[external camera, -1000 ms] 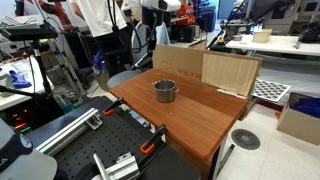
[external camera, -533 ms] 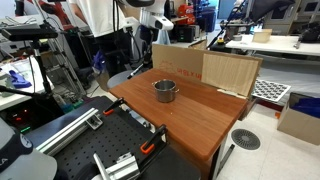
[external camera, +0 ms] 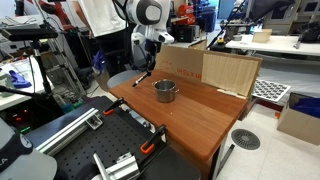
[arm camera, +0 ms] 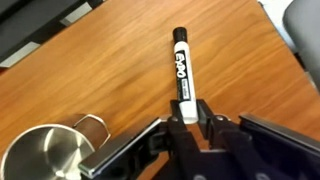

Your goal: Pick the marker from the pot and put it on the table

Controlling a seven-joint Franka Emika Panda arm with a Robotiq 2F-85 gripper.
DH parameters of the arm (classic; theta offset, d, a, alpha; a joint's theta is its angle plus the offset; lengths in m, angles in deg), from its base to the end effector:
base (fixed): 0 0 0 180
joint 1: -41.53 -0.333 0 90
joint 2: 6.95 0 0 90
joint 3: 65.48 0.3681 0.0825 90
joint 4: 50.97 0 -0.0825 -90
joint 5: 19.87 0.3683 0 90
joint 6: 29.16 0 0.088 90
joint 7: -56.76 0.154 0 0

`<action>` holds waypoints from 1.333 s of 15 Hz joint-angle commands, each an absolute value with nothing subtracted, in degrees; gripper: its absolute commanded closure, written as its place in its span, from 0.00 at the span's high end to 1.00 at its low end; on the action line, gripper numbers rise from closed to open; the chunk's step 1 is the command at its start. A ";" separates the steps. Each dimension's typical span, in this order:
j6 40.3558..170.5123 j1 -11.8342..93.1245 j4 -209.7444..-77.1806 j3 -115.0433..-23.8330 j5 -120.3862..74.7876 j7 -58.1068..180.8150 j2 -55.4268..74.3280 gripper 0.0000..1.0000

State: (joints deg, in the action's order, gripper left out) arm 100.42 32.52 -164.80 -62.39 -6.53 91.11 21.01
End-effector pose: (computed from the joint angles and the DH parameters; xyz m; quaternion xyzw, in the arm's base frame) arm 0.5770 0.1377 0.2138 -0.9514 0.2735 0.1345 0.0445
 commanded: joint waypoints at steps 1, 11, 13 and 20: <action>95.81 29.85 -158.03 -64.25 -8.94 94.34 26.36 0.06; 97.17 23.85 -148.82 -69.05 -18.00 99.26 36.32 0.06; 94.06 23.16 -147.64 -69.40 -20.02 98.60 36.77 0.48; 93.76 22.61 -147.82 -69.42 -23.54 98.23 36.78 0.97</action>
State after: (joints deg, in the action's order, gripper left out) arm 95.12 23.36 -149.69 -68.78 -22.23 97.86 35.59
